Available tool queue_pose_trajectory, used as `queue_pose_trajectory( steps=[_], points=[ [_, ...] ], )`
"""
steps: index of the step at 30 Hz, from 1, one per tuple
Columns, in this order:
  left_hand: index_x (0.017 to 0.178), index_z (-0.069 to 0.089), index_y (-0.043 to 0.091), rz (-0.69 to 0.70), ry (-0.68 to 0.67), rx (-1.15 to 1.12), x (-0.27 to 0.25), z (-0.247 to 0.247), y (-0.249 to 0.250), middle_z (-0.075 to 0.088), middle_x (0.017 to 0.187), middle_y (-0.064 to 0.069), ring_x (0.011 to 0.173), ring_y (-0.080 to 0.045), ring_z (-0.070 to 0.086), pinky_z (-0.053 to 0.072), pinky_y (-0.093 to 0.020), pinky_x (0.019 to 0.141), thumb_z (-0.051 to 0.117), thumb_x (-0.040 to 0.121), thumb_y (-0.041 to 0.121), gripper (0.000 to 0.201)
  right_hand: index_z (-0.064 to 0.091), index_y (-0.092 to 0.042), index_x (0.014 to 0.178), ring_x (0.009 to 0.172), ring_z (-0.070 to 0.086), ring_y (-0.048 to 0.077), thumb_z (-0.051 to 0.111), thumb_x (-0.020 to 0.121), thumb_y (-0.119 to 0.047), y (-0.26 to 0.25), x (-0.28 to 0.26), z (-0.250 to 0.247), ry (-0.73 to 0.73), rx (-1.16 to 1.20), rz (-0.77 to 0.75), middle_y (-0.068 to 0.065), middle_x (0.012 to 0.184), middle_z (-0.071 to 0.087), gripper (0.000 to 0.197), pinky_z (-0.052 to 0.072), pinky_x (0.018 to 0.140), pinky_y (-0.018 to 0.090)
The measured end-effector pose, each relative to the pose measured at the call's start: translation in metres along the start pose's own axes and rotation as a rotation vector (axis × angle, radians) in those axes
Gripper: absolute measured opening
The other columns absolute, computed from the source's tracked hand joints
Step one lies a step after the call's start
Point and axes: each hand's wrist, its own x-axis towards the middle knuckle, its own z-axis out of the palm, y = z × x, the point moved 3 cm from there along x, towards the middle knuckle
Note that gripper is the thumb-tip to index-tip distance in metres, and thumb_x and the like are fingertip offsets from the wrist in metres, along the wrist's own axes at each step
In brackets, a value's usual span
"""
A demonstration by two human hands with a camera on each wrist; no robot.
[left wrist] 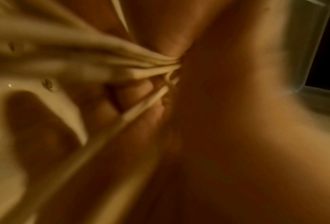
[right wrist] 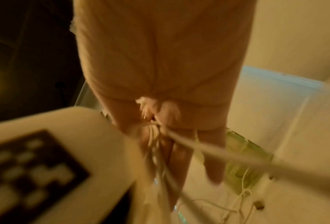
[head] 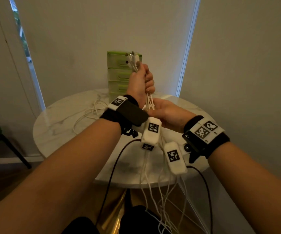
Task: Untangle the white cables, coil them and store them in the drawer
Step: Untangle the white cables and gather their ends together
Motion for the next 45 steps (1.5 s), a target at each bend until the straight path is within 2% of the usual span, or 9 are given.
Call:
queue_pose_trajectory(
  steps=[4,7,10,16,20,29,37,41,45],
  points=[
    [0.067,0.033,0.019,-0.044,-0.024,-0.047,0.004,-0.012,0.004,0.026,0.040,0.008,0.032,-0.004,0.020,0.019,-0.016,0.036,0.022,0.102,0.042,0.043,0.052,-0.010,0.092,0.043,0.041,0.011,0.033,0.098,-0.006,0.005,-0.012,-0.015,0.007,0.122,0.070,0.001,0.058,0.041,0.020,0.044,0.041,0.022],
    [0.067,0.035,0.019,-0.044,-0.020,-0.030,0.002,-0.025,0.006,0.027,0.041,0.008,0.033,-0.005,0.021,0.023,-0.016,0.039,0.022,0.102,0.042,0.043,0.050,-0.012,0.085,0.038,0.032,0.006,0.030,0.100,-0.010,0.007,-0.014,-0.024,0.022,-0.052,0.105,0.001,0.058,0.033,0.025,0.035,0.038,0.018],
    [0.067,0.036,0.020,-0.038,0.034,-0.036,0.004,-0.048,0.014,0.028,0.042,0.009,0.033,-0.004,0.021,0.021,-0.015,0.035,0.024,0.101,0.041,0.042,0.048,-0.014,0.081,0.039,0.037,0.007,0.031,0.100,-0.010,0.021,-0.013,-0.020,-0.056,-0.146,0.178,0.001,0.058,0.037,0.026,0.044,0.043,0.022],
    [0.073,0.037,0.023,-0.050,0.260,0.164,-0.002,-0.103,0.010,0.030,0.040,0.011,0.031,-0.001,0.022,0.014,-0.011,0.030,0.029,0.102,0.038,0.033,0.055,-0.013,0.083,0.062,0.057,0.017,0.035,0.098,-0.005,0.053,-0.008,-0.008,-0.301,-0.348,0.422,-0.001,0.062,0.057,0.026,0.052,0.066,0.029],
    [0.074,0.038,0.023,-0.064,0.328,0.179,0.001,-0.124,-0.001,0.027,0.041,0.012,0.032,-0.002,0.019,0.013,-0.011,0.032,0.034,0.098,0.047,0.034,0.057,-0.018,0.107,0.079,0.062,0.012,0.040,0.098,-0.017,0.038,0.014,-0.013,-0.159,-0.542,0.360,0.003,0.094,0.068,0.019,0.048,0.070,0.025],
    [0.063,0.033,0.025,-0.098,0.357,0.184,0.023,-0.155,-0.024,0.025,0.042,0.011,0.033,-0.003,0.020,0.014,-0.012,0.032,0.050,0.094,0.041,0.039,0.048,-0.013,0.132,0.120,0.051,0.024,0.050,0.093,-0.029,0.050,0.096,-0.036,0.232,-1.011,0.285,0.008,0.130,0.056,0.042,0.036,0.101,0.030],
    [0.053,0.024,0.024,-0.255,0.304,0.050,0.029,-0.178,-0.028,0.019,0.036,0.009,0.029,-0.004,0.014,0.009,-0.010,0.032,0.040,0.098,0.037,0.049,0.028,-0.016,0.146,0.137,0.035,0.025,0.051,0.092,-0.020,0.070,0.157,-0.038,0.047,-1.140,0.459,0.007,0.153,0.029,0.058,0.032,0.108,0.031],
    [0.037,0.028,0.024,-0.301,0.321,0.035,0.031,-0.186,-0.029,0.019,0.036,0.009,0.028,-0.004,0.014,0.010,-0.009,0.032,0.039,0.097,0.038,0.063,0.039,-0.020,0.140,0.124,0.048,0.024,0.058,0.086,-0.017,0.078,0.170,-0.036,-0.044,-1.225,0.496,0.005,0.144,0.043,0.058,0.041,0.099,0.030],
    [0.035,0.029,0.023,-0.324,0.322,0.032,0.031,-0.185,-0.030,0.020,0.035,0.009,0.027,-0.004,0.014,0.009,-0.009,0.032,0.040,0.098,0.036,0.064,0.068,-0.012,0.100,0.097,0.059,0.022,0.068,0.079,-0.020,0.076,0.168,-0.040,0.062,-1.196,0.447,0.002,0.098,0.063,0.022,0.047,0.088,0.030]
  ],
)
